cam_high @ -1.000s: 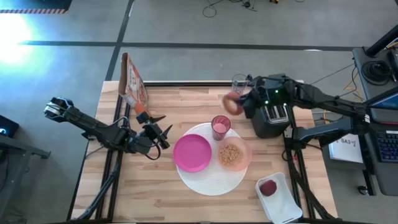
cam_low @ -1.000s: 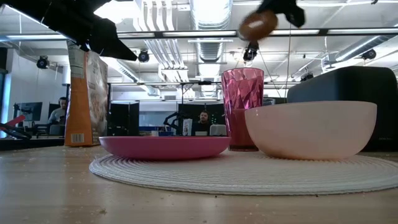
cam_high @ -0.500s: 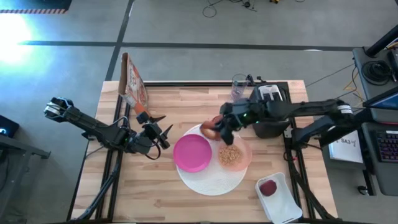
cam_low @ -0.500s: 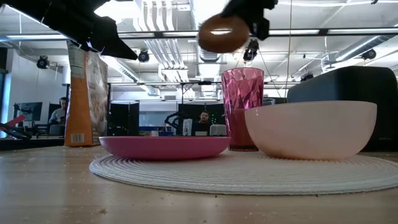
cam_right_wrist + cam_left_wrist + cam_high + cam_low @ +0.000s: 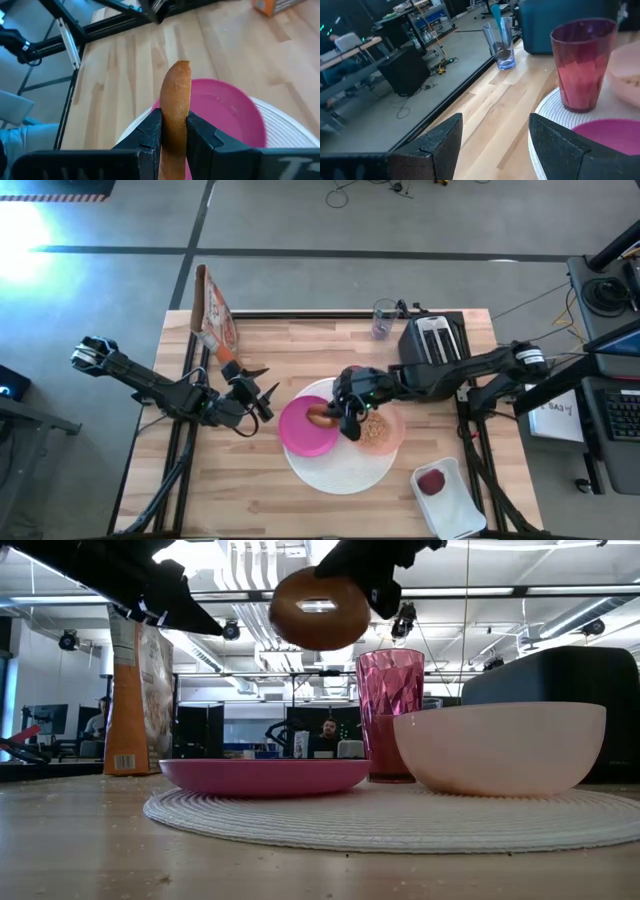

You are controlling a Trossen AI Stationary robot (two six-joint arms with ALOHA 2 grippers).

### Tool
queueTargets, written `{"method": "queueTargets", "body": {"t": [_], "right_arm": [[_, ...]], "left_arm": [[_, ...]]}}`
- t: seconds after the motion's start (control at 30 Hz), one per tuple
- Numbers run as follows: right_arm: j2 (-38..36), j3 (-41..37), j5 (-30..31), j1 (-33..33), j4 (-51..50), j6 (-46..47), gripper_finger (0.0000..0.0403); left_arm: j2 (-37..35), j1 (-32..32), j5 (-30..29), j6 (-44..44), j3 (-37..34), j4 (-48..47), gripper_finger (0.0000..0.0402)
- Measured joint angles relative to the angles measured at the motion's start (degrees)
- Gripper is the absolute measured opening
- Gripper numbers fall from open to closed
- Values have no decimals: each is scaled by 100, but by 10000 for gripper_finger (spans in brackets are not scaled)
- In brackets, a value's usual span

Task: Arrange a breakfast setting
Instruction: Put the toasted bread on the pink plate

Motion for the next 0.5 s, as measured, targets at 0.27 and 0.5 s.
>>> {"method": "queueTargets", "body": {"t": [0.27, 0.5], "right_arm": [[435, 0, 0, 144, 328, -235, 56], [785, 0, 5, 158, 361, -749, 56]], "left_arm": [[-20, 0, -52, -427, 0, 121, 213], [-31, -2, -56, -427, 2, 481, 213]]}}
